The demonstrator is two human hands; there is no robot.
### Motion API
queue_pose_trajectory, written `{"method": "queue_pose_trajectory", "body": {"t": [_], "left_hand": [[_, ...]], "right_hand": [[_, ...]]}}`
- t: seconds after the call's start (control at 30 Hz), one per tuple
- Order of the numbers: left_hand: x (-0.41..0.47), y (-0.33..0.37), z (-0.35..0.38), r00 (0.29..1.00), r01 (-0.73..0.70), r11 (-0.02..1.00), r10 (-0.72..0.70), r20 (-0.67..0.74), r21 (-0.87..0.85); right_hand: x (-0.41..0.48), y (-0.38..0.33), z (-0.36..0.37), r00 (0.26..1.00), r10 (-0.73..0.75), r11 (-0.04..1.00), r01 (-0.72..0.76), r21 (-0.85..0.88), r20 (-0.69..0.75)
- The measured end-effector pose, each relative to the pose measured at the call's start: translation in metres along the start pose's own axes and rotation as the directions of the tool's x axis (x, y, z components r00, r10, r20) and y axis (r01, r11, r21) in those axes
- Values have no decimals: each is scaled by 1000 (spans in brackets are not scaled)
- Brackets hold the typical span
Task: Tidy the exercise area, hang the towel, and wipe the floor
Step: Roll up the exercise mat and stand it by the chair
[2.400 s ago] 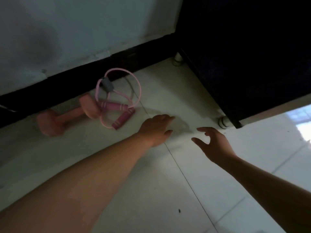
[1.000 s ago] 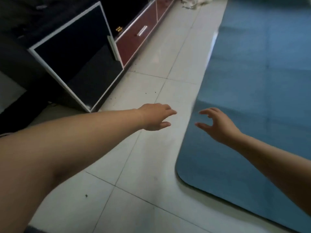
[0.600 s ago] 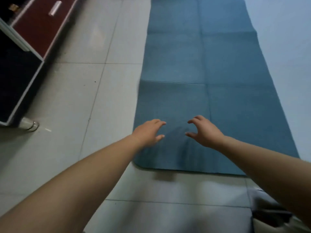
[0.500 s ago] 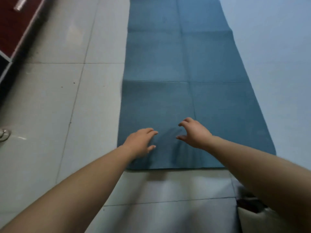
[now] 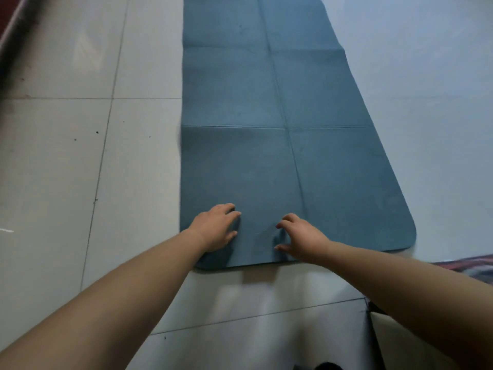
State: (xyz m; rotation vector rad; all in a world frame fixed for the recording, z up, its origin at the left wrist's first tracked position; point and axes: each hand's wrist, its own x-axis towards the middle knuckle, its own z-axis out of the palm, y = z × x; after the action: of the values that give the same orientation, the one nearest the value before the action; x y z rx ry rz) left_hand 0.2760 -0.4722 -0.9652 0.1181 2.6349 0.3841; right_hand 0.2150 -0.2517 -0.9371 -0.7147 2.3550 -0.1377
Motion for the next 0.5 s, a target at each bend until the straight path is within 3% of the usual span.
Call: {"method": "queue_pose_trajectory", "body": {"t": [0.27, 0.5], "left_hand": [[-26, -9, 18, 1000, -11, 1000, 11, 15, -10], [-25, -7, 26, 1000, -4, 1000, 4, -7, 7]], "right_hand": [[12, -20, 17, 990, -140, 985, 141, -103, 26], [10, -18, 21, 984, -178, 972, 180, -152, 24]]}}
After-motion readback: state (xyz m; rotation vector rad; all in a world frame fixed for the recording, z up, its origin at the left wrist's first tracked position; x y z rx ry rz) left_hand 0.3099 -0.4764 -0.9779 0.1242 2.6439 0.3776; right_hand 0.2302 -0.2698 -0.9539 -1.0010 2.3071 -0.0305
